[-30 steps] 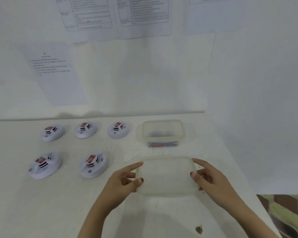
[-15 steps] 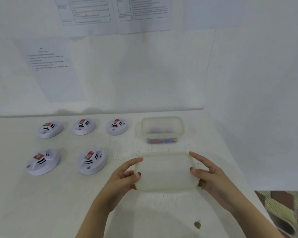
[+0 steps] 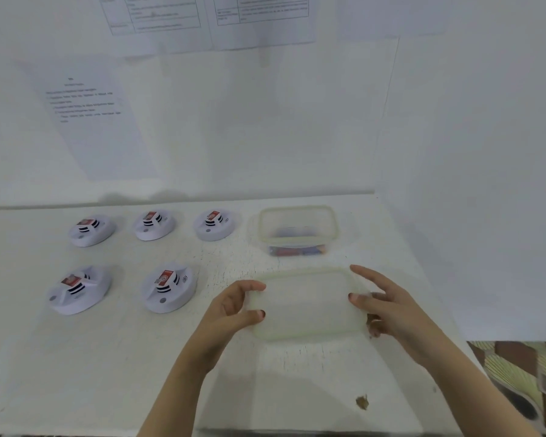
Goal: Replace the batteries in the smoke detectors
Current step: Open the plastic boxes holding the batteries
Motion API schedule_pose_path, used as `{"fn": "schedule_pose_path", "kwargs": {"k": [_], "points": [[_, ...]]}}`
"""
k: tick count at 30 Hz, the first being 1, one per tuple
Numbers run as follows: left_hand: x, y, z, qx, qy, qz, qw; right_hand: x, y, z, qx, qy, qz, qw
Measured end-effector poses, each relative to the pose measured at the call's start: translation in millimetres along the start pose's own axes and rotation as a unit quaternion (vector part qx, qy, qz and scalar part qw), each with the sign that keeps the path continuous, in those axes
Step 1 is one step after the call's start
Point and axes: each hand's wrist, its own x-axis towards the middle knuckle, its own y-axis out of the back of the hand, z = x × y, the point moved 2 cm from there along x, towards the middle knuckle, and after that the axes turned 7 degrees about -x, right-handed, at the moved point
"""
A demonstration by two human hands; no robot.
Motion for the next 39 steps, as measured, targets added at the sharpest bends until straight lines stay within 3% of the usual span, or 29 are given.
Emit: {"fn": "schedule_pose_path", "kwargs": {"k": [4, 7, 10, 14, 18, 28, 39], "points": [[-2.1, -9.5, 7.6, 0.087, -0.023, 0.054, 0.994, -7.8, 2.4, -10.3, -0.134, -0.039, 0.026, 0.99], [-4.3, -18.3, 9.8, 0.19, -0.031, 0.057, 0.98, -16.0, 0.3, -15.4, -0.125, -0.033, -0.006, 0.992], [-5.8, -27.1, 6.9, 0.23, -0.02, 0.028, 0.973, -13.2, -1.8, -13.1, -0.084, 0.007, 0.023, 0.996], [-5.6, -32.0, 3.9, 0.203, 0.006, 0.012, 0.979, -8.0, -7.3, -3.2, -0.047, 0.016, 0.023, 0.998], [-1.3, -34.5, 5.4, 0.11, 0.014, -0.041, 0.993, -6.5, -5.9, -2.7, -0.004, 0.022, 0.007, 1.0], [0.1, -39.9, 1.4, -0.045, 0.087, -0.06, 0.993, 8.8, -7.6, 5.4, 0.144, -0.01, -0.092, 0.985], [10.0, -29.4, -1.8, -0.067, 0.121, -0.123, 0.983, 12.6, -10.3, 15.2, 0.182, 0.0, -0.145, 0.972]]}}
